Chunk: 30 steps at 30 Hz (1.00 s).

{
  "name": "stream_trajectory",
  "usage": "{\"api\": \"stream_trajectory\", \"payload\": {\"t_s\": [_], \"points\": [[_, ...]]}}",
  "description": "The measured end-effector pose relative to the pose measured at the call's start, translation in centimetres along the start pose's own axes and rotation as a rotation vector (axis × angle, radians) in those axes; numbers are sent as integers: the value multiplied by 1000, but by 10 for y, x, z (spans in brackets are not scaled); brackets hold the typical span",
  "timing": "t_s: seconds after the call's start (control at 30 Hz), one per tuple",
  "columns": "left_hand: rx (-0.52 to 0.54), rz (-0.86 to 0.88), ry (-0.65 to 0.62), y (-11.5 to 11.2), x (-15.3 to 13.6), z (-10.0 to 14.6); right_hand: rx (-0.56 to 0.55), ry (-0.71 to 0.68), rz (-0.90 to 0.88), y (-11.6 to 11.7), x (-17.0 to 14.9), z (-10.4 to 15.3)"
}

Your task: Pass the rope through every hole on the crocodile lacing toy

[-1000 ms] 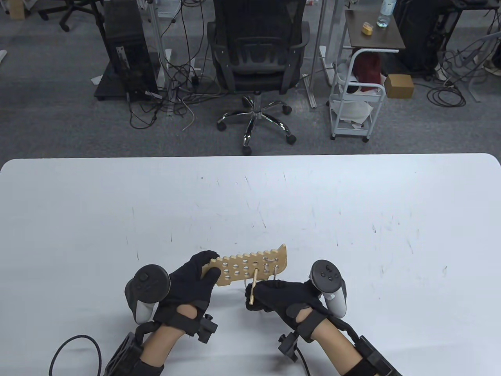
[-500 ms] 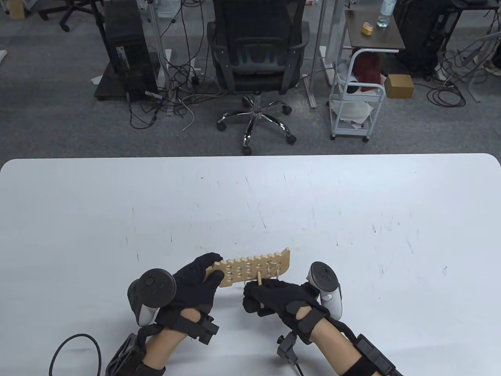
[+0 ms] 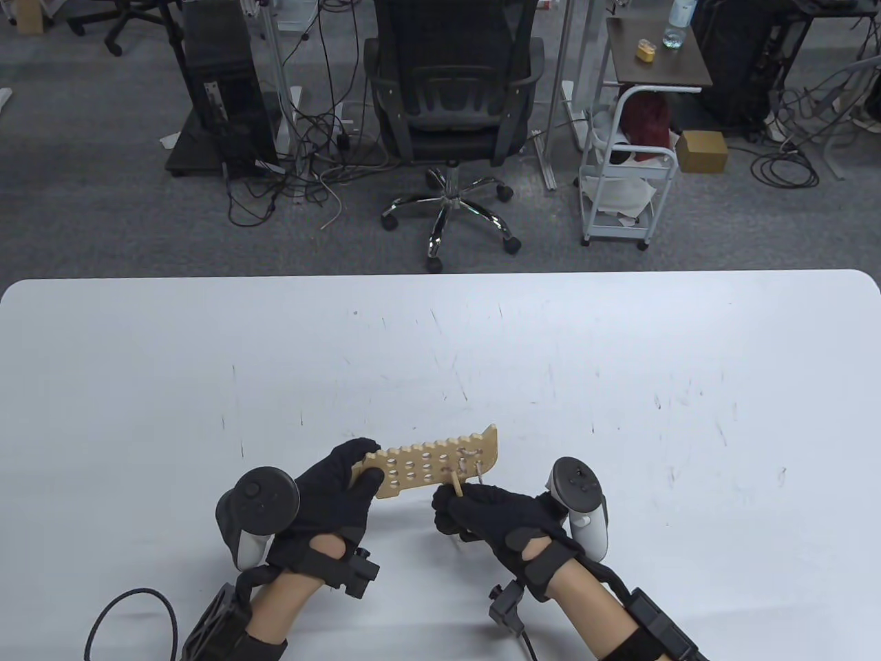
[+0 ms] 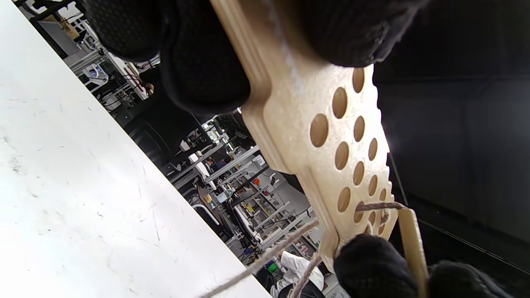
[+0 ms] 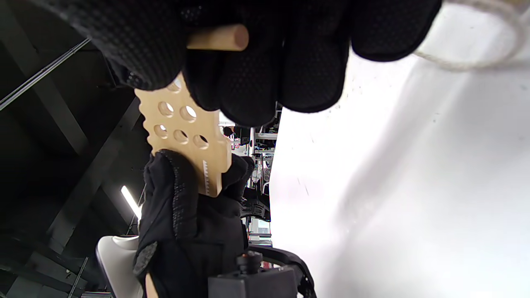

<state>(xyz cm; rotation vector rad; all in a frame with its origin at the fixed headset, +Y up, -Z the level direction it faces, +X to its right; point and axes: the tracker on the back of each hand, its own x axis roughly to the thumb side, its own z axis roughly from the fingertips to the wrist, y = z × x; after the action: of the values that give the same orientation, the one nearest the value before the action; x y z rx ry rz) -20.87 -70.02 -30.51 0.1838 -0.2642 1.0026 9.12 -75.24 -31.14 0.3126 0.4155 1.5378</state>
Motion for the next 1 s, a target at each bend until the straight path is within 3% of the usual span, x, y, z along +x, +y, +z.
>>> {"api": "stream_trajectory", "payload": {"t_s": [0.37,0.67,1.0], "points": [[18,7,54,5,-13,-4,-10,-56,37,-8,15,3],[25,2,90,8,-21,-7,-105,-120,105,-17,26,6],[35,-4,128,12,-30,-9,-179,-143,62,-31,30,9]]}}
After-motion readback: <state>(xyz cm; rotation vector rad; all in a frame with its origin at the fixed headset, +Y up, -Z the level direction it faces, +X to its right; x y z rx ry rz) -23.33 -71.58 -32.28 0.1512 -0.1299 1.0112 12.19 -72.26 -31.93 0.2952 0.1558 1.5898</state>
